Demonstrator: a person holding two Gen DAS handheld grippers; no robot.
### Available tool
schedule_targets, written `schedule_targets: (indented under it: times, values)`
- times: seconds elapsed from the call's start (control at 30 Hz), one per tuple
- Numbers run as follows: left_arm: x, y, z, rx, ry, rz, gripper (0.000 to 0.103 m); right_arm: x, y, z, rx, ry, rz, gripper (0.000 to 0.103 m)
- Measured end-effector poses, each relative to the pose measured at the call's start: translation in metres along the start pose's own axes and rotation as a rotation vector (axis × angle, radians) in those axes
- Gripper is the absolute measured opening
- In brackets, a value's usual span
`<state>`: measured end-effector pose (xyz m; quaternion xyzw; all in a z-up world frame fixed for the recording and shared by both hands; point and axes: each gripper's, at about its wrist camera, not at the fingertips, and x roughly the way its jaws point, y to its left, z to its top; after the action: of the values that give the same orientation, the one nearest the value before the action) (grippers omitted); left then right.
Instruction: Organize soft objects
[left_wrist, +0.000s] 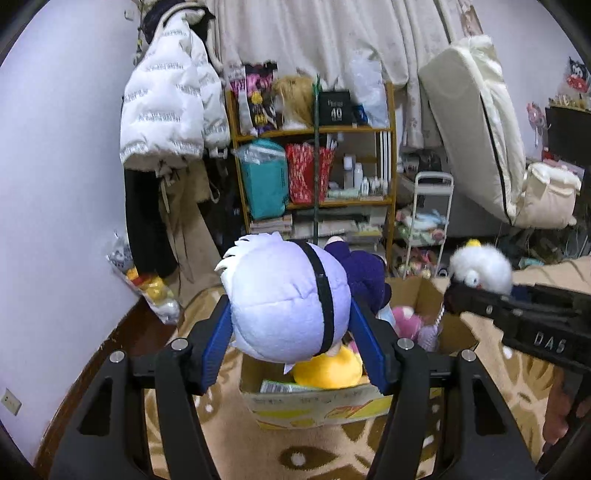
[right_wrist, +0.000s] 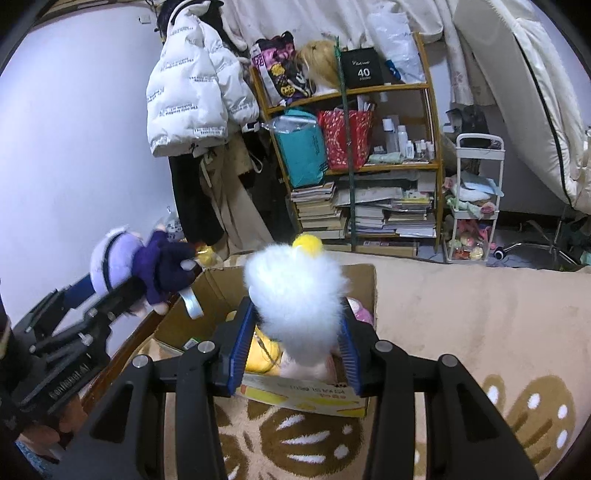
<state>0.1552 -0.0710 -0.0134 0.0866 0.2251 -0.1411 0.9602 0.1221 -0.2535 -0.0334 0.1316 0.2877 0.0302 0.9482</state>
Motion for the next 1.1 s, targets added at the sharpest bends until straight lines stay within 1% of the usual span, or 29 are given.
schedule_targets:
  times: [0.07, 0.2, 0.23, 0.3, 0.33, 0.37, 0.4, 0.43, 0.47, 0.57, 0.6, 0.63, 0.7, 0.87, 0.93, 0.97, 1.0, 1.03, 1.1]
  values:
    - [0.011, -0.002, -0.006, -0.004, 0.032, -0.009, 0.065, 0.009, -0.004, -0.003, 0.012, 0.017, -0.002, 0.046]
    - [0.026, -0.005, -0.016, 0.003, 0.077, -0.016, 0.065, 0.026, -0.013, -0.009, 0.029, 0.063, 0.002, 0.047]
    - [0.029, -0.007, -0.018, 0.011, 0.085, -0.008, 0.066, 0.029, -0.015, -0.010, 0.033, 0.072, 0.002, 0.048]
    - [0.031, -0.008, -0.023, 0.017, 0.091, 0.025, 0.070, 0.033, -0.018, -0.011, 0.045, 0.089, 0.011, 0.049]
    - [0.030, -0.007, -0.024, 0.013, 0.094, 0.031, 0.071, 0.035, -0.020, -0.011, 0.051, 0.099, 0.020, 0.051]
    - [0.030, -0.006, -0.025, 0.003, 0.101, 0.034, 0.077, 0.036, -0.021, -0.011, 0.056, 0.107, 0.024, 0.053]
    - [0.030, -0.005, -0.025, -0.008, 0.103, 0.036, 0.082, 0.036, -0.021, -0.011, 0.057, 0.109, 0.024, 0.056]
    - [0.028, -0.003, -0.025, -0.024, 0.099, 0.044, 0.084, 0.035, -0.022, -0.011, 0.059, 0.106, 0.021, 0.062]
    - [0.027, -0.001, -0.025, -0.031, 0.096, 0.050, 0.085, 0.033, -0.022, -0.011, 0.060, 0.104, 0.018, 0.064]
    - [0.020, 0.002, -0.023, -0.033, 0.097, 0.069, 0.087, 0.028, -0.023, -0.010, 0.065, 0.102, 0.016, 0.066]
    - [0.015, 0.003, -0.023, -0.029, 0.092, 0.076, 0.087, 0.026, -0.023, -0.010, 0.066, 0.104, 0.021, 0.070]
    - [0.012, 0.004, -0.022, -0.029, 0.087, 0.081, 0.088, 0.024, -0.022, -0.010, 0.066, 0.105, 0.027, 0.077]
    - [0.004, 0.006, -0.020, -0.029, 0.080, 0.092, 0.090, 0.017, -0.019, -0.012, 0.058, 0.096, 0.025, 0.084]
    - [-0.019, 0.010, -0.018, -0.038, 0.075, 0.102, 0.090, -0.002, -0.006, -0.013, 0.009, 0.089, 0.020, 0.087]
    - [-0.029, 0.011, -0.017, -0.040, 0.075, 0.106, 0.093, -0.014, -0.001, -0.013, -0.009, 0.073, 0.005, 0.094]
    - [-0.033, 0.012, -0.016, -0.040, 0.073, 0.110, 0.098, -0.021, 0.001, -0.014, -0.014, 0.059, -0.009, 0.097]
    - [-0.039, 0.013, -0.016, -0.036, 0.068, 0.116, 0.099, -0.027, 0.003, -0.015, -0.016, 0.050, -0.017, 0.101]
    - [-0.046, 0.014, -0.016, -0.028, 0.064, 0.128, 0.099, -0.034, 0.005, -0.015, -0.020, 0.042, -0.024, 0.103]
    - [-0.056, 0.017, -0.017, -0.018, 0.066, 0.142, 0.099, -0.048, 0.007, -0.014, -0.031, 0.031, -0.030, 0.103]
